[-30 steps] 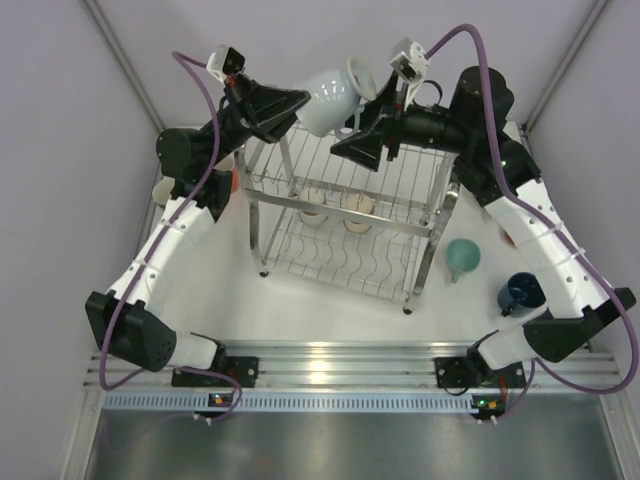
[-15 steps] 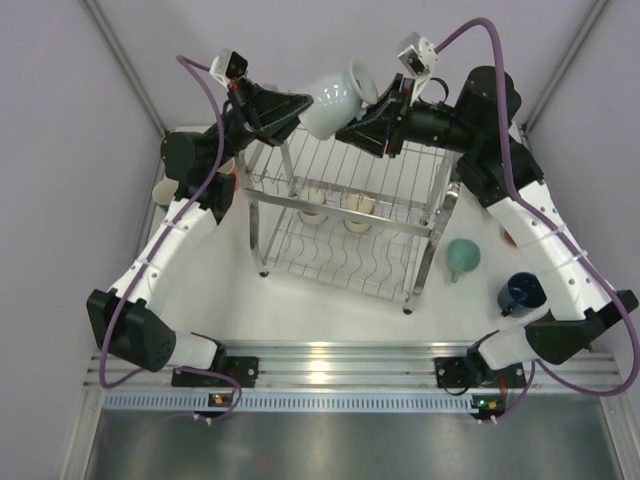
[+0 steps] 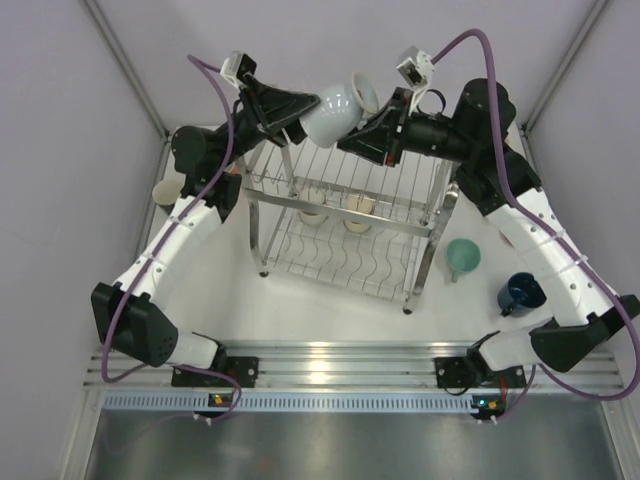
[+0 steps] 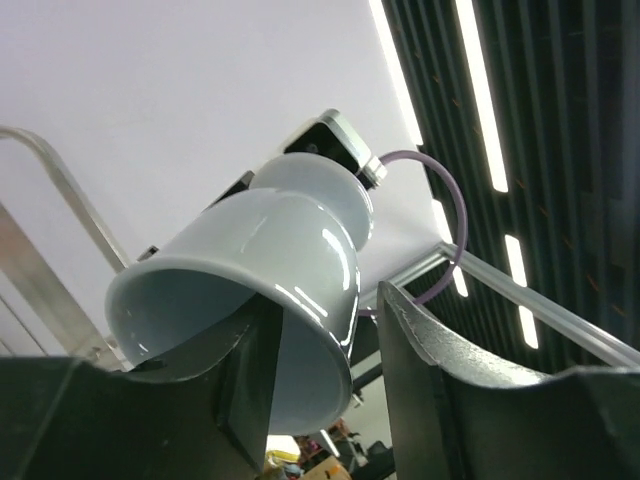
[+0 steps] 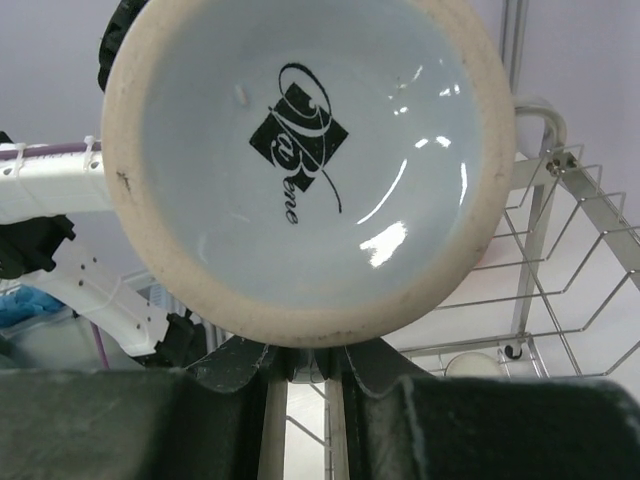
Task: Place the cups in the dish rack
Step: Pass the cup from the left arm to the right, then place the cup upside down on the dish rack
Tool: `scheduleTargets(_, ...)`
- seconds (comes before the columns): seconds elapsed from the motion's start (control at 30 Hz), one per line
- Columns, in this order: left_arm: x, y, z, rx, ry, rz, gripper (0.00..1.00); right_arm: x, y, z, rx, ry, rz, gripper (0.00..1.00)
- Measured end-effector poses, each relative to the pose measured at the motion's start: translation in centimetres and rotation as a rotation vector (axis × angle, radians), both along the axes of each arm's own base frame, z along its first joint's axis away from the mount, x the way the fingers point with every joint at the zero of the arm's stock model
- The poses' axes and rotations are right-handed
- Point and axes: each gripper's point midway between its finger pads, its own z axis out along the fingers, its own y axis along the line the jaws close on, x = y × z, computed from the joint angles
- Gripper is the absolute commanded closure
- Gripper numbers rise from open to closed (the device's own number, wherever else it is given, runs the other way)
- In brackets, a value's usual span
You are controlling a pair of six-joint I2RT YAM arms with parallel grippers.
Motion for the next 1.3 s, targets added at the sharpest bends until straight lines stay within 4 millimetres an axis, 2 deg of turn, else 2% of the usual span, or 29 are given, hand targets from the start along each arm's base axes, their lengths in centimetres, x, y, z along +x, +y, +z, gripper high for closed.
scheduleTargets(0.03, 0.4, -0.2, -0.2, 0.013, -0.001, 0.011, 0.48, 0.1, 0.0, -0.1, -0.004, 0.007, -0.01, 1.0)
scheduleTargets(0.1, 1.1, -0.5, -0.3, 0.037, -0.004, 0.031, 0.36, 0.5, -0.1, -0.4, -0.009, 0.02, -0.03, 1.0)
scheduleTargets(0.17, 1.8, -0.7, -0.3, 0.061, -0.016, 0.057, 0.31, 0.8, -0.3, -0.7, -0.015, 0.032, -0.052, 1.0)
scheduleTargets(0.4, 4.0, -0.4, -0.8, 0.139, -0.027, 0.156, 0.28, 2.4, -1.0, -1.7, -0.039, 0.081, -0.161, 1.0)
scheduleTargets(0.6, 7.3, -0.3, -1.8, 0.301, 0.002, 0.303, 0.27, 4.0, -2.0, -2.7, -0.061, 0.123, -0.277, 1.0)
scheduleTargets(0.67, 8.2, 0.4, -1.9, 0.362, -0.002, 0.394, 0.26, 4.5, -2.5, -3.3, -0.074, 0.164, -0.327, 1.0)
scheduleTargets(0.77, 9.5, 2.4, -1.4, 0.431, -0.021, 0.557, 0.26, 5.2, -3.6, -4.9, -0.113, 0.25, -0.423, 1.0)
scheduleTargets(0.93, 9.3, 5.7, -2.0, 0.543, -0.022, 0.745, 0.26, 6.0, -5.3, -7.6, -0.177, 0.352, -0.585, 1.0)
scheduleTargets(1.07, 8.5, 7.2, -2.1, 0.593, -0.041, 0.813, 0.26, 5.7, -5.8, -9.0, -0.227, 0.392, -0.675, 1.0)
scheduleTargets(1.17, 8.1, 7.7, -2.6, 0.629, -0.054, 0.83, 0.27, 4.8, -5.2, -9.0, -0.265, 0.395, -0.71, 1.0)
scheduleTargets(1.3, 8.2, 7.6, -3.9, 0.678, -0.063, 0.817, 0.27, 3.8, -4.4, -8.1, -0.268, 0.382, -0.75, 1.0)
